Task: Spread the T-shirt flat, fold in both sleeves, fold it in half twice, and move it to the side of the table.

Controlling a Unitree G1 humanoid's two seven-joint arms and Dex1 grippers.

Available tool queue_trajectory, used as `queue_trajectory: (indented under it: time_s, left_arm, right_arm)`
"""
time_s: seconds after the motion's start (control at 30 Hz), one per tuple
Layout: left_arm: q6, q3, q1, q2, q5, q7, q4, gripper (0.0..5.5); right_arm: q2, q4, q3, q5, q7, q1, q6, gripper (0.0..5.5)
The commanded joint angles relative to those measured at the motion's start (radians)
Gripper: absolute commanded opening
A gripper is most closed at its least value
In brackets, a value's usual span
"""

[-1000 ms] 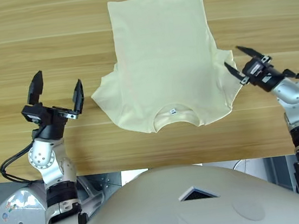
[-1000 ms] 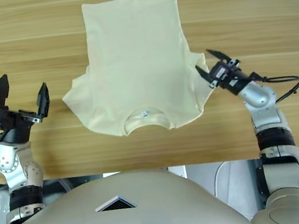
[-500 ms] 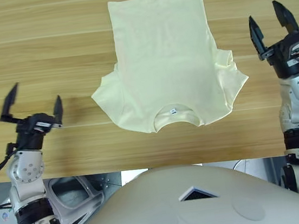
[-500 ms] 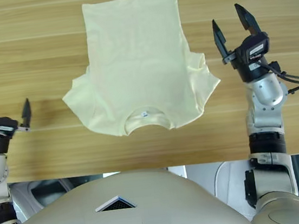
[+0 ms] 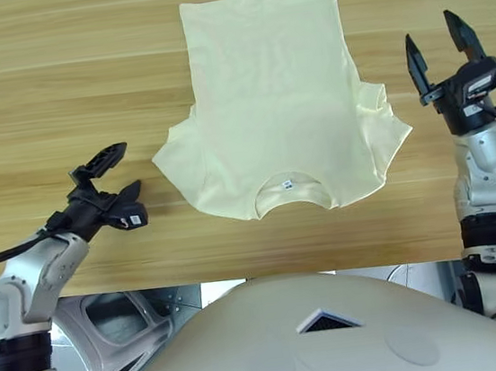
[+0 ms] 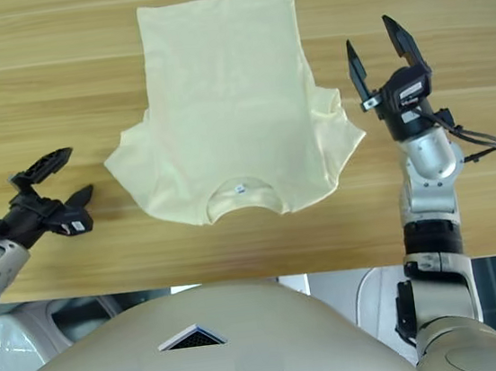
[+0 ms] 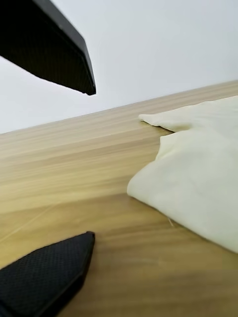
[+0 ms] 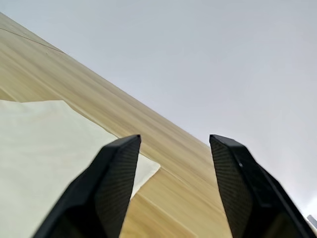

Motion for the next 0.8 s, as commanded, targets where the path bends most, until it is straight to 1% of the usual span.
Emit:
queue_trajectory:
  time_s: [0.03, 0.2, 0.43, 0.57, 0.63, 0.67, 0.73, 0.8]
  left_arm:
    - [0.013, -0.1, -0.069, 0.037, 0.042, 0.005, 0.085, 5.13]
    - [-0.007, -0.195, -0.123, 0.054, 0.012, 0.028, 0.103, 5.13]
    - [0.01, -0.257, -0.113, 0.092, -0.009, 0.031, 0.095, 5.13]
    - [0.02, -0.289, -0.123, 0.095, -0.021, 0.031, 0.089, 5.13]
    - [0.034, -0.302, -0.147, 0.094, -0.007, 0.047, 0.113, 4.87]
    - [0.045, -0.307, -0.158, 0.092, -0.003, 0.055, 0.123, 4.62]
    - [0.061, -0.323, -0.17, 0.095, 0.001, 0.061, 0.141, 4.33]
    - [0.072, -0.333, -0.176, 0.101, 0.004, 0.067, 0.154, 3.92]
  right_arm:
    - [0.001, -0.01, -0.017, -0.017, -0.01, 0.022, -0.02, 2.56]
    - [0.004, 0.002, -0.016, -0.023, -0.015, 0.02, -0.023, 2.56]
    - [0.0, -0.001, -0.019, -0.018, -0.015, 0.025, -0.02, 2.56]
    - [-0.001, -0.002, -0.019, -0.016, -0.015, 0.024, -0.018, 2.56]
    - [0.0, -0.002, -0.018, -0.015, -0.014, 0.022, -0.016, 2.56]
    - [-0.001, -0.003, -0.019, -0.014, -0.013, 0.022, -0.016, 2.56]
    - [-0.002, -0.004, -0.021, -0.013, -0.014, 0.024, -0.015, 2.56]
    - [-0.003, -0.008, -0.023, -0.011, -0.013, 0.029, -0.015, 2.56]
